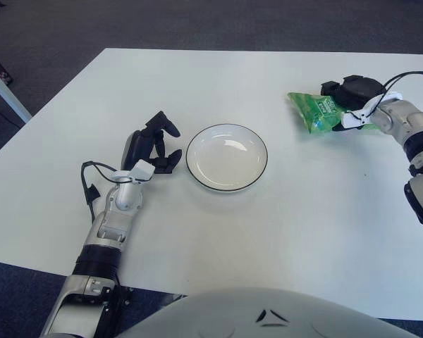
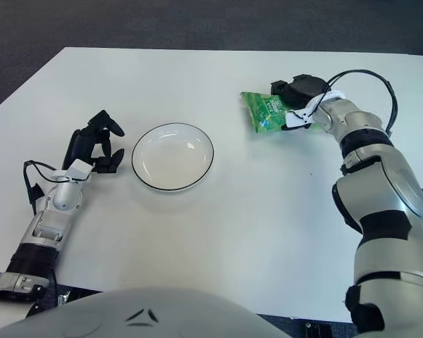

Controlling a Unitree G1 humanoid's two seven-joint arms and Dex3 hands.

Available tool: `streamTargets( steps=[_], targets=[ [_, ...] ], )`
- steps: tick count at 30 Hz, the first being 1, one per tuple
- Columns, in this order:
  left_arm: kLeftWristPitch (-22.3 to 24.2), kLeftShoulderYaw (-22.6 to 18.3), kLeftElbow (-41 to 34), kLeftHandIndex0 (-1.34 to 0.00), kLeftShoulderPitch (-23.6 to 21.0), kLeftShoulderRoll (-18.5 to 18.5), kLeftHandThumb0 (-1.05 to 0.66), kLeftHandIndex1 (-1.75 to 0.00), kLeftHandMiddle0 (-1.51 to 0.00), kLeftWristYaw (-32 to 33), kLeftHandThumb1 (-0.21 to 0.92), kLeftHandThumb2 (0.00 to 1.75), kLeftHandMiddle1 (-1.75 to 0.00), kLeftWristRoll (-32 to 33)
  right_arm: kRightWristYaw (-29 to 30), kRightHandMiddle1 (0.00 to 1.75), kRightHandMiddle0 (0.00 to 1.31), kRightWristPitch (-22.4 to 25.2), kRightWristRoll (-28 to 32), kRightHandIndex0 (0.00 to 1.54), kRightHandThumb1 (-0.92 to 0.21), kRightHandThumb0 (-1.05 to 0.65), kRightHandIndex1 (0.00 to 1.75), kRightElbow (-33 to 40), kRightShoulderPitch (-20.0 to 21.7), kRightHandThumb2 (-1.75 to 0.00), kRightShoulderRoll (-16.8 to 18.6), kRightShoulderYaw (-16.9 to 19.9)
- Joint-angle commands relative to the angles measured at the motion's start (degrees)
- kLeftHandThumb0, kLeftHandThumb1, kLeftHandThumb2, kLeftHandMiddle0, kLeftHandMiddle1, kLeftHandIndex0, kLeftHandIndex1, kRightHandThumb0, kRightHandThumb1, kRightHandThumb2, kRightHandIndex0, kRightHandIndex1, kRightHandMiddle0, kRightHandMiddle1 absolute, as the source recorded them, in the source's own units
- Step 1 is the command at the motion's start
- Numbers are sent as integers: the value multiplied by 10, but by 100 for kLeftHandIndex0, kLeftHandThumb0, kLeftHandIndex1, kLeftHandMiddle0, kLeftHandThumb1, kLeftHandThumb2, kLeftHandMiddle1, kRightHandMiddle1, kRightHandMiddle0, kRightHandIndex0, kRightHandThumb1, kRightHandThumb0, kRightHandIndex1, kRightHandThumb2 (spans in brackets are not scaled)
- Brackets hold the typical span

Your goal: Put the snack into the plate.

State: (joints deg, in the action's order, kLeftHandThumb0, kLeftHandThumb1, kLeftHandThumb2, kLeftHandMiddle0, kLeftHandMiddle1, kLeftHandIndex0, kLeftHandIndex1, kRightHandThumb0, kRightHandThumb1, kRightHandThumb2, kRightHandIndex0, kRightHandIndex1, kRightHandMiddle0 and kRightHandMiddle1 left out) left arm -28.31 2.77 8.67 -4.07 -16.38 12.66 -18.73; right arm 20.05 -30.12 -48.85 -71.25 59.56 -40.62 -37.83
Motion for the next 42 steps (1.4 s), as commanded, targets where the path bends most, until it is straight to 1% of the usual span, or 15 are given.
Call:
streamTargets(
  steps=[1, 5, 8, 12, 17, 23, 25, 27, 29, 31, 33, 36, 39, 41, 42],
  targets=[
    [4, 19, 53, -55, 79, 37, -46, -175, -119, 15, 39, 122, -175, -8, 109, 174, 76, 20, -21, 91, 1, 0, 133, -6, -34, -155, 19, -4],
    [5, 21, 53, -55, 78, 36, -46, -175, -118, 16, 39, 122, -175, -8, 165, 175, 75, 29, -24, 95, 4, 0, 136, -10, -40, -159, 23, -6],
    [3, 22, 56, -55, 76, 36, -46, -175, -118, 16, 39, 122, -175, -6, 189, 175, 68, 29, -14, 94, 1, 0, 142, -13, -45, -157, 26, 5],
    [-1, 23, 61, -55, 72, 35, -46, -175, -119, 17, 39, 122, -175, -7, 207, 175, 57, 12, 17, 85, -8, 0, 155, -15, -54, -153, 32, 36],
    [-1, 23, 64, -55, 69, 35, -46, -175, -119, 20, 39, 122, -175, -8, 204, 175, 53, -8, 44, 81, -11, 0, 164, 9, -51, -152, 37, 66],
    [0, 24, 65, -56, 67, 33, -46, -175, -119, 19, 39, 123, -175, -7, 131, 175, 53, -32, 120, 80, -11, 0, 167, 6, -65, -154, 54, 128],
    [-3, 24, 68, -56, 65, 34, -46, -175, -119, 20, 39, 123, -175, -6, 105, 175, 54, -43, 146, 81, -9, 0, 167, 27, -74, -156, 59, 148],
    [-4, 24, 70, -56, 64, 34, -46, -175, -119, 20, 39, 123, -175, -5, 86, 175, 55, -47, 164, 82, -8, 0, 168, 64, -90, -158, 61, 162],
    [-6, 24, 71, -56, 64, 34, -46, -175, -119, 18, 39, 123, -175, -3, 53, 175, 56, -44, 190, 83, -7, 0, 168, 120, -112, -159, 64, 181],
    [-7, 24, 73, -56, 62, 33, -46, -175, -119, 17, 39, 123, -175, -2, 23, 175, 56, -38, 210, 83, -6, 0, 169, 143, -122, -160, 67, 196],
    [-8, 24, 75, -55, 61, 33, -46, -175, -119, 17, 39, 123, -175, -2, -26, 175, 57, -27, 241, 83, -6, 0, 169, 146, -124, -160, 74, 215],
    [-8, 24, 76, -55, 61, 33, -46, -175, -119, 16, 39, 123, -175, -1, -123, 175, 56, 10, 308, 84, -6, 0, 168, 176, -131, -160, 87, 250],
    [-9, 24, 80, -56, 59, 32, -46, -175, -119, 18, 39, 123, -175, -3, -191, 175, 56, 48, 360, 84, -6, 0, 167, 208, -138, -160, 98, 279],
    [-7, 24, 79, -56, 59, 32, -46, -175, -119, 22, 39, 123, -175, -8, -250, 175, 56, 98, 413, 84, -6, 0, 167, 247, -145, -159, 111, 304],
    [-6, 25, 79, -56, 59, 32, -46, -175, -119, 23, 39, 123, -175, -10, -269, 175, 56, 118, 429, 85, -6, 0, 166, 263, -149, -159, 115, 312]
  ],
)
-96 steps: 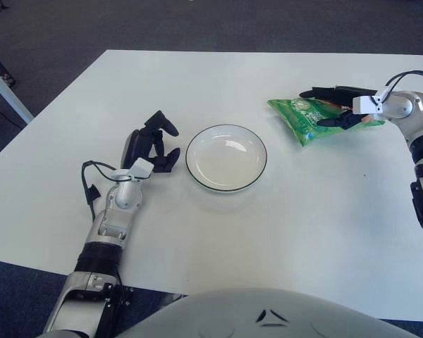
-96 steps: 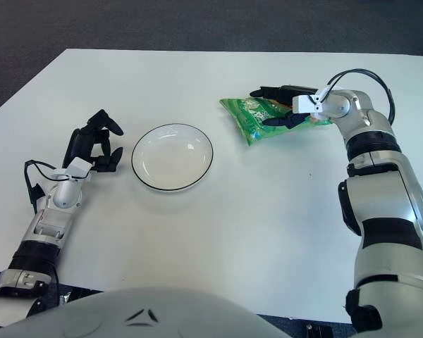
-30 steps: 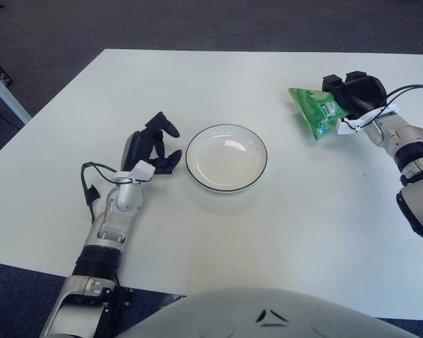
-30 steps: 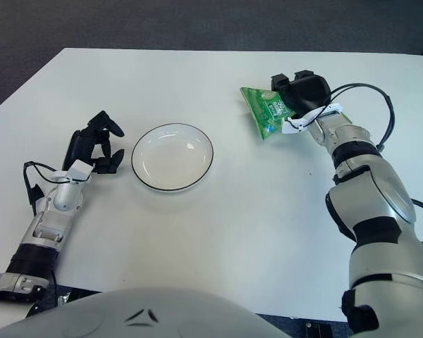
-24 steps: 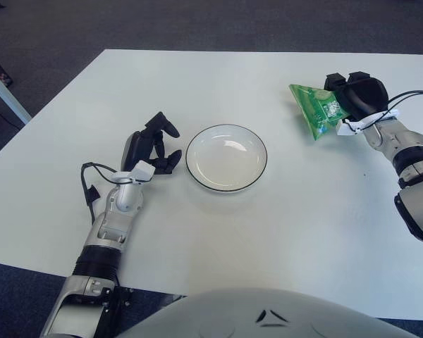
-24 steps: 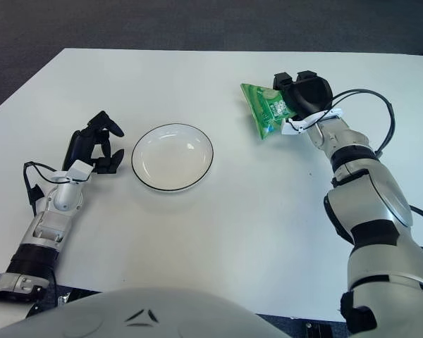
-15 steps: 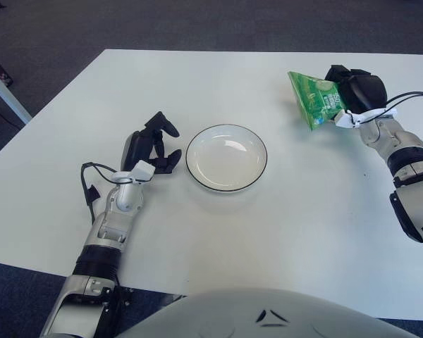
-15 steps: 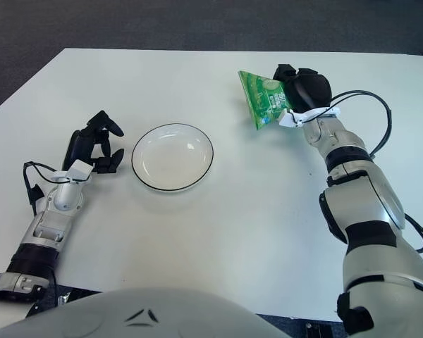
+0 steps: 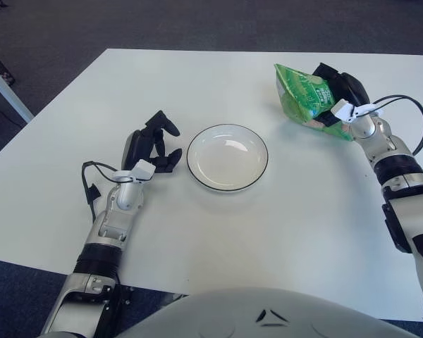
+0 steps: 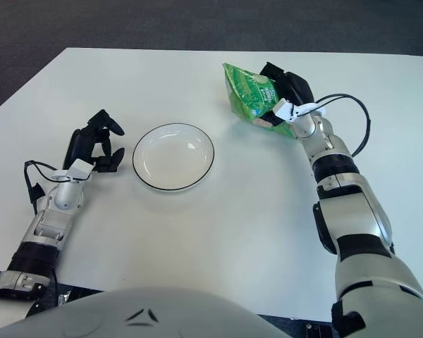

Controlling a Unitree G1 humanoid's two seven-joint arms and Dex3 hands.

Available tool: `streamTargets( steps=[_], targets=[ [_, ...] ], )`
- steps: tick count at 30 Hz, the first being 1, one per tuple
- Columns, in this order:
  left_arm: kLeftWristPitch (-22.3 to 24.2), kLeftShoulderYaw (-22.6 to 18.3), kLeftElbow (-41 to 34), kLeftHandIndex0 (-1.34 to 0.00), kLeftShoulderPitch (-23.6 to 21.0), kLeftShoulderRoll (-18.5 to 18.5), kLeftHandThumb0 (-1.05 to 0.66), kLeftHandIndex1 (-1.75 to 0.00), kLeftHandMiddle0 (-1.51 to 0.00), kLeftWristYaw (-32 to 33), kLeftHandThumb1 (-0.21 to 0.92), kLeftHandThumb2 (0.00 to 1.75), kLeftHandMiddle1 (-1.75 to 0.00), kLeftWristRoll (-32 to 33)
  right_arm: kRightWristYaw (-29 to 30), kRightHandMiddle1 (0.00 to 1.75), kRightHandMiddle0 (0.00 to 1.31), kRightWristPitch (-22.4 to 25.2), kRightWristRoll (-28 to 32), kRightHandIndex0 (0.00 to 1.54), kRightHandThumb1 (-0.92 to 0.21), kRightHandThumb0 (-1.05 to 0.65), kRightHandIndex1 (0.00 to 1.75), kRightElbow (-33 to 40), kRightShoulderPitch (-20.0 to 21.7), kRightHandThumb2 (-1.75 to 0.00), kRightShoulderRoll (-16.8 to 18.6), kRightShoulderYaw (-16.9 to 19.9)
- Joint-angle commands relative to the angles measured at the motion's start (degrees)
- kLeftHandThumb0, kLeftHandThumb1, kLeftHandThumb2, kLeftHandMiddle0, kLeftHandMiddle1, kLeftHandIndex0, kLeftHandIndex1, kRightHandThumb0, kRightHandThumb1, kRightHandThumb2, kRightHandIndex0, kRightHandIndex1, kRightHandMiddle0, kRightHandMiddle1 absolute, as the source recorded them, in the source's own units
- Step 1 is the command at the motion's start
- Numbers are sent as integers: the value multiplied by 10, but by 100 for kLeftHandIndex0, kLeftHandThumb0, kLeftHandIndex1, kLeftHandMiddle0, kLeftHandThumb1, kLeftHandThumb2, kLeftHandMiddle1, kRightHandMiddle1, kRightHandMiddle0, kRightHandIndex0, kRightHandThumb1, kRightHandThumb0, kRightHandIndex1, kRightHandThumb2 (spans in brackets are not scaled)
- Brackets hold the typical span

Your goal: Put the snack into the plate.

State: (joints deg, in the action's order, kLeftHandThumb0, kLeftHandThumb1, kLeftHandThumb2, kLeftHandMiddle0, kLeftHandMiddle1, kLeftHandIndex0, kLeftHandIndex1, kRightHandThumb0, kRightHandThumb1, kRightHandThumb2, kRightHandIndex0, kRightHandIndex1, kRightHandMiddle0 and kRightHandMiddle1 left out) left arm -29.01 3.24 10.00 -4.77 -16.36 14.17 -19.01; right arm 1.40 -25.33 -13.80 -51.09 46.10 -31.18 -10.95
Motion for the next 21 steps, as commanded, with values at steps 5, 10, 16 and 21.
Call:
streamTargets(
  steps=[5, 10, 16, 21],
  targets=[
    [9, 21, 63, -56, 66, 33, -46, -175, -120, 10, 38, 123, -175, -12, -153, 175, 55, 209, 164, 85, -7, 0, 163, 158, -31, -157, 47, 87],
    [10, 21, 64, -56, 65, 34, -46, -175, -120, 12, 38, 124, -175, -16, -189, 175, 54, 326, 231, 84, -9, 0, 161, 221, -37, -154, 70, 121],
    [13, 21, 63, -56, 66, 35, -46, -175, -119, 12, 38, 124, -175, -18, -212, 175, 52, 443, 283, 85, -12, 0, 156, 268, -38, -149, 86, 149],
    [14, 20, 62, -56, 67, 35, -46, -175, -119, 14, 38, 123, -175, -20, -213, 175, 49, 541, 325, 80, -15, 0, 161, 322, -46, -148, 104, 170]
  ],
)
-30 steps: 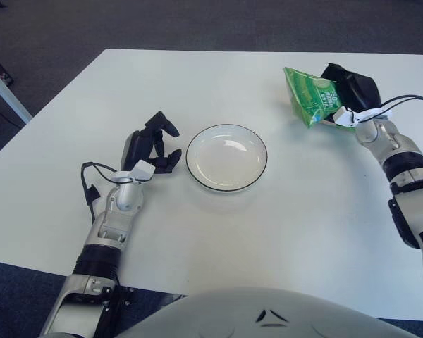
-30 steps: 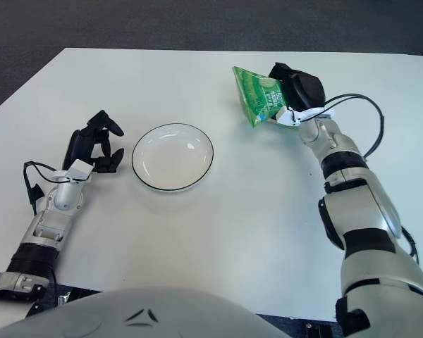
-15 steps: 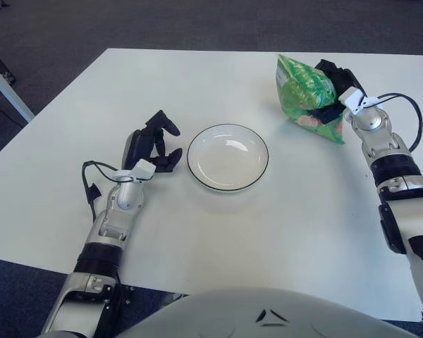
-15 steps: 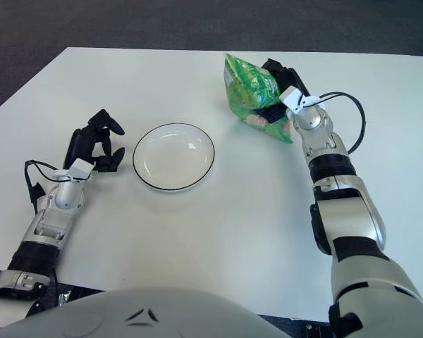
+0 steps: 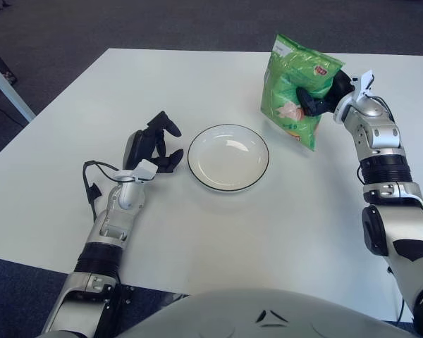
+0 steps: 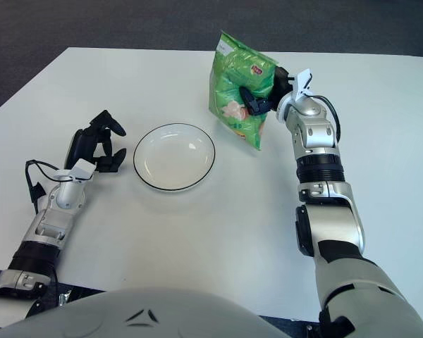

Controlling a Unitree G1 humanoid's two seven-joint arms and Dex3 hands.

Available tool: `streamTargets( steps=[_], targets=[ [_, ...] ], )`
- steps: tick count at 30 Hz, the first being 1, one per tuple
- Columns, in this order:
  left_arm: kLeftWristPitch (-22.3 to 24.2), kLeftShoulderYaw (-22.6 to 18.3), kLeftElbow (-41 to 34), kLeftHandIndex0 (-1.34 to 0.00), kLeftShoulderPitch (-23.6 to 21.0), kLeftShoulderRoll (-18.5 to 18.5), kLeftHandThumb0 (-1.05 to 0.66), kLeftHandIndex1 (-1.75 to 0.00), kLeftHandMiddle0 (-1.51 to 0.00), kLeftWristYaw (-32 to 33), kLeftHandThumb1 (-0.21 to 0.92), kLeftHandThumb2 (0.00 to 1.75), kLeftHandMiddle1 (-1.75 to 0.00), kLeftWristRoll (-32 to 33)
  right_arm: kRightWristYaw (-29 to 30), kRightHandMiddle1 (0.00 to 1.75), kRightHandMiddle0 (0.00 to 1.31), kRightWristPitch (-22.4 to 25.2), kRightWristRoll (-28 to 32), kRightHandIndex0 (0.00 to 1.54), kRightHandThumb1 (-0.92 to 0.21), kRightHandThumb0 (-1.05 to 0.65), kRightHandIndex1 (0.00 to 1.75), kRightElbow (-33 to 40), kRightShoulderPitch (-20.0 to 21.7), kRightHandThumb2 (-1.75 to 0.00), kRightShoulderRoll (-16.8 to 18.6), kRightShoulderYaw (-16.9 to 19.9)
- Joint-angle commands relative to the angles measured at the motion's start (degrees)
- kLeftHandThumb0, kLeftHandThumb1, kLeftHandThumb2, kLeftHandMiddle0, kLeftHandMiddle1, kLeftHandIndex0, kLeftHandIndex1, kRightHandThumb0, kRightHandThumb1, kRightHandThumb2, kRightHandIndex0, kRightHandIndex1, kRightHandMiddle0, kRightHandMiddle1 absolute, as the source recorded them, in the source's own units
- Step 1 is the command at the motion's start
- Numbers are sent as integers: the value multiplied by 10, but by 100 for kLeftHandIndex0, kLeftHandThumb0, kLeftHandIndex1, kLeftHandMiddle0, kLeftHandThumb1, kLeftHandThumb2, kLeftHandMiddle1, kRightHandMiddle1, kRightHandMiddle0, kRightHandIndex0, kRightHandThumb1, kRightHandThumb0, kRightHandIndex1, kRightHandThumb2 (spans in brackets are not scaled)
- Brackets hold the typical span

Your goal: Put the snack into the plate.

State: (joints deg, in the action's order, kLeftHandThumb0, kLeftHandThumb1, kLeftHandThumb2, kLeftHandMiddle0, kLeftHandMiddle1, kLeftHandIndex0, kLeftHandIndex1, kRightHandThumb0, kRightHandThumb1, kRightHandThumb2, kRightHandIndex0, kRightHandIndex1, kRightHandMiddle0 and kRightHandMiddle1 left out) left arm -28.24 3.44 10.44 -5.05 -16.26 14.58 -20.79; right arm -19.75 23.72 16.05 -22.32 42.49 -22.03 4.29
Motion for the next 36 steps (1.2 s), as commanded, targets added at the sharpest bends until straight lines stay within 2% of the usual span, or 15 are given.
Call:
streamTargets(
  steps=[1, 6, 18, 24, 31, 36],
  targets=[
    [6, 18, 58, -56, 69, 34, -46, -175, -119, 10, 38, 123, -175, -2, 0, 175, 49, 58, 28, 80, -15, 0, 162, 40, -11, -148, 13, 19],
    [-1, 20, 62, -56, 69, 33, -46, -175, -119, 17, 38, 123, -175, -7, 0, 175, 49, 134, 58, 78, -16, 0, 165, 85, -16, -148, 23, 34],
    [3, 23, 63, -56, 67, 29, -46, -175, -119, 21, 38, 123, -175, -12, 6, 175, 48, 250, 90, 78, -16, 0, 166, 165, 12, -148, 42, 39],
    [3, 23, 66, -56, 65, 30, -46, -175, -120, 21, 38, 123, -175, -11, -8, 175, 48, 265, 98, 77, -16, 0, 168, 188, 15, -149, 41, 34],
    [11, 24, 68, -56, 63, 34, -46, -175, -119, 36, 38, 124, -175, -24, 0, 175, 48, 306, 110, 78, -16, 0, 165, 229, 33, -148, 48, 24],
    [17, 24, 68, -56, 61, 37, -46, -175, -119, 49, 38, 124, -175, -34, 0, 175, 49, 314, 105, 79, -16, 0, 163, 236, 42, -147, 50, 19]
  ],
)
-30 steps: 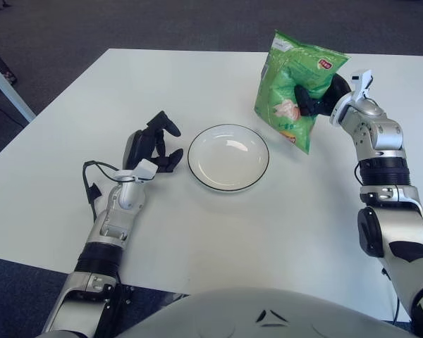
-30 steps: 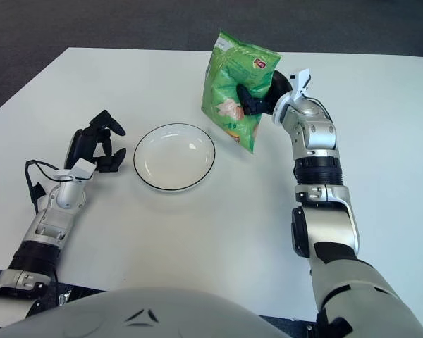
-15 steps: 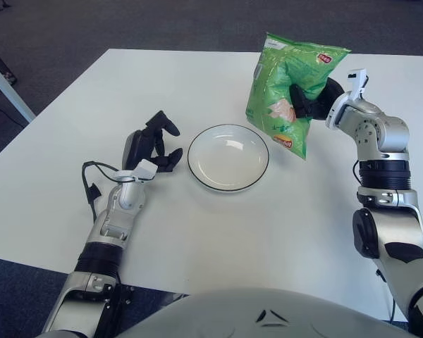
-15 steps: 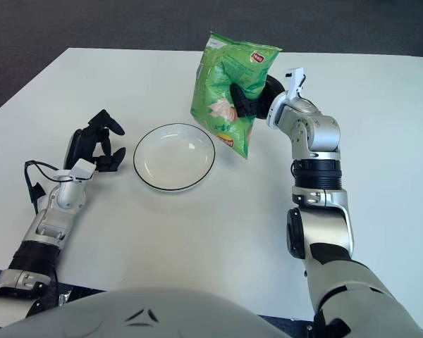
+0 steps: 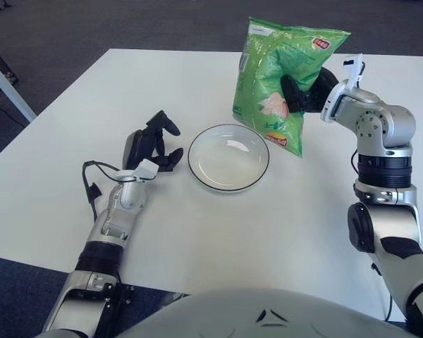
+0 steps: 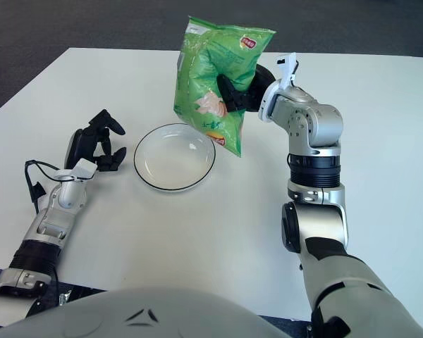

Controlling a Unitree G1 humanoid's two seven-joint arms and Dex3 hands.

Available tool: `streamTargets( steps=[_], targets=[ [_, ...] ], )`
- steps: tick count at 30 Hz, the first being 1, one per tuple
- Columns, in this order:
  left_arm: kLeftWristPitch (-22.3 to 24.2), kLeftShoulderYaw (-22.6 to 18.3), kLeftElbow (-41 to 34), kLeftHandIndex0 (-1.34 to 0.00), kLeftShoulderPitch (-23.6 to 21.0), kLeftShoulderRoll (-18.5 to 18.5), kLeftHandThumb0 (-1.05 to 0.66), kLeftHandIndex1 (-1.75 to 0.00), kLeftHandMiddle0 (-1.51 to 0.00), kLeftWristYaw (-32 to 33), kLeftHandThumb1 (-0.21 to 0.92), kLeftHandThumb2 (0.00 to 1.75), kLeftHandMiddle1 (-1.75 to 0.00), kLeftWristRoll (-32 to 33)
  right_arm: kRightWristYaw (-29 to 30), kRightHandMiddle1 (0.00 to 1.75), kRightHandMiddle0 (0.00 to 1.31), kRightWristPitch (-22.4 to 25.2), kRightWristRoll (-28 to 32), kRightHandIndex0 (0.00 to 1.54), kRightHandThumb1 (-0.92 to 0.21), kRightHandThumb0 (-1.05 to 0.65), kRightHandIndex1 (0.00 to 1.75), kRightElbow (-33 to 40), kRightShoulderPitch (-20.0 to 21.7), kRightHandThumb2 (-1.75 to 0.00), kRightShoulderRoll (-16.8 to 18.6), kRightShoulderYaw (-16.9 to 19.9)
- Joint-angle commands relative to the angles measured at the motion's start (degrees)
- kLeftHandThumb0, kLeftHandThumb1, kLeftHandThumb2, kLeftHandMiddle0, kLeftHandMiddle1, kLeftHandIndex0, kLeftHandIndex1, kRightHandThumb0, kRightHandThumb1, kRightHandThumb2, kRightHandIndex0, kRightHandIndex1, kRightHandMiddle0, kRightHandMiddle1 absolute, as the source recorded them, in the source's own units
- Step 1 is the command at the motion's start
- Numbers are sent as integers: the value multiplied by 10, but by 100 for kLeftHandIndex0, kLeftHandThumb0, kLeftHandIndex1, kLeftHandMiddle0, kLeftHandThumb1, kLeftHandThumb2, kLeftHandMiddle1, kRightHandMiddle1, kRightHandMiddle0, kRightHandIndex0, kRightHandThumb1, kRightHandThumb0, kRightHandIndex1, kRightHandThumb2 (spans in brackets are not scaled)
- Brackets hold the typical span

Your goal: Put the snack into the plate.

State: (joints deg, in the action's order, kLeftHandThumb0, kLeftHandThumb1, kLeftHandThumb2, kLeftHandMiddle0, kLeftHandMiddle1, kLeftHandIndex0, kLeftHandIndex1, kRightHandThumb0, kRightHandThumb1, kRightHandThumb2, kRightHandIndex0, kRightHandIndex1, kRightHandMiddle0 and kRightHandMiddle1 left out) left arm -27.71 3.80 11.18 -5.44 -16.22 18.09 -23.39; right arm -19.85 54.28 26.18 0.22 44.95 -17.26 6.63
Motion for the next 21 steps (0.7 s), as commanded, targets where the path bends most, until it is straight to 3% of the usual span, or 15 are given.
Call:
streamTargets(
  steps=[1, 8, 14, 18, 21],
  targets=[
    [14, 21, 62, -56, 65, 38, -46, -175, -119, 16, 38, 124, -175, -10, 3, 175, 49, 8, 2, 79, -16, 0, 163, 14, 21, -147, 4, -8],
    [32, 25, 59, -56, 64, 42, -46, -175, -119, 21, 39, 123, -175, -10, 3, 175, 51, -2, -5, 80, -14, 0, 163, 33, 27, -150, 7, -24],
    [50, 28, 51, -55, 66, 46, -46, -175, -119, 23, 39, 123, -175, -12, -12, 175, 53, -41, -32, 84, -12, 0, 157, 32, 31, -149, -5, -53],
    [58, 30, 49, -55, 65, 50, -46, -175, -118, 25, 39, 122, -175, -11, -27, 175, 54, -81, -60, 86, -9, 0, 156, 33, 31, -152, -18, -76],
    [61, 31, 50, -55, 64, 52, -46, -175, -118, 26, 39, 122, -175, -8, -54, 175, 56, -176, -106, 86, -7, 0, 159, 29, 21, -155, -31, -109]
  ],
)
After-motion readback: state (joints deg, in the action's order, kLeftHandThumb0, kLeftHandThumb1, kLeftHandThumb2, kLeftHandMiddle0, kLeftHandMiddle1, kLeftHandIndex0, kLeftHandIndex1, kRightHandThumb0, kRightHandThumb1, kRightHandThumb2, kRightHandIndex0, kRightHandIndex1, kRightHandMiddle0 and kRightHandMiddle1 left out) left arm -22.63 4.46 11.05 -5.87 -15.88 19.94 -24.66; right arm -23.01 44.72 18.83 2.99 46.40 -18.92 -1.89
